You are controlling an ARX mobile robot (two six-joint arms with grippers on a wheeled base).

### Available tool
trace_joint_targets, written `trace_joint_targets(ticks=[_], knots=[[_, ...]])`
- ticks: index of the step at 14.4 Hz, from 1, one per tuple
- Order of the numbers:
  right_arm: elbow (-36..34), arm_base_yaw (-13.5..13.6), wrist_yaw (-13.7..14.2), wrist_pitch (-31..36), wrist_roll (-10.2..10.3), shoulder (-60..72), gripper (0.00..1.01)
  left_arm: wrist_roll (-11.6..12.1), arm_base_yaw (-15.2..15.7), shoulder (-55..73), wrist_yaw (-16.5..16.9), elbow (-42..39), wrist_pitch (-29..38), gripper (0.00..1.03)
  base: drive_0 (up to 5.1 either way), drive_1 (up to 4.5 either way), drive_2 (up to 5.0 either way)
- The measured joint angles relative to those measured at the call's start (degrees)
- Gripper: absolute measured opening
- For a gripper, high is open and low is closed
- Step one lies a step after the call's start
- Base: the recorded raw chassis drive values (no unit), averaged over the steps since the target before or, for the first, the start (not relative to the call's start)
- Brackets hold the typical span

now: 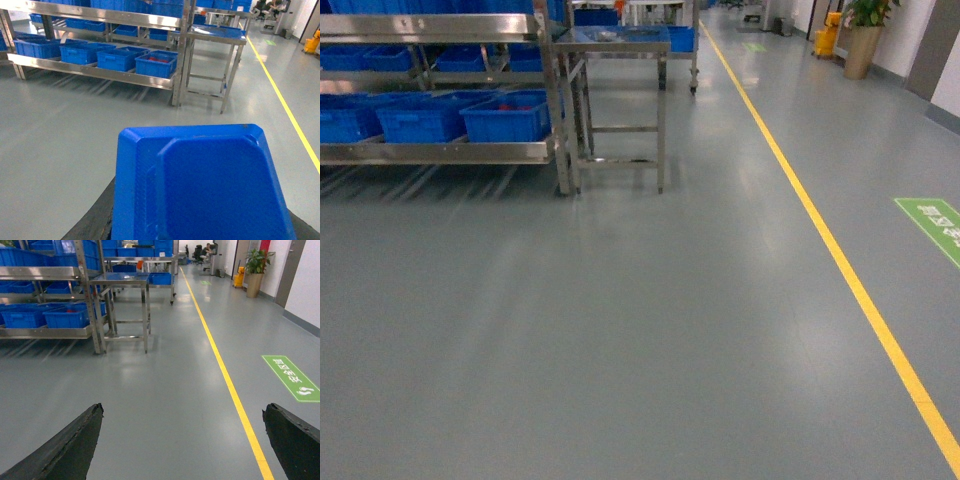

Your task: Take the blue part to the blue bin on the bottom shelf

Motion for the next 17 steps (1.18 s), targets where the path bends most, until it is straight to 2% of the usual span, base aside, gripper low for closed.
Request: trace_joint_targets(ticks=[17], knots=[[0.00,0.00,-0.02,0.00,0.00,0.00,0.98,0.02,0.00,0.11,-0.07,0.00,-0.15,0.43,0.0,4.36,-4.3]])
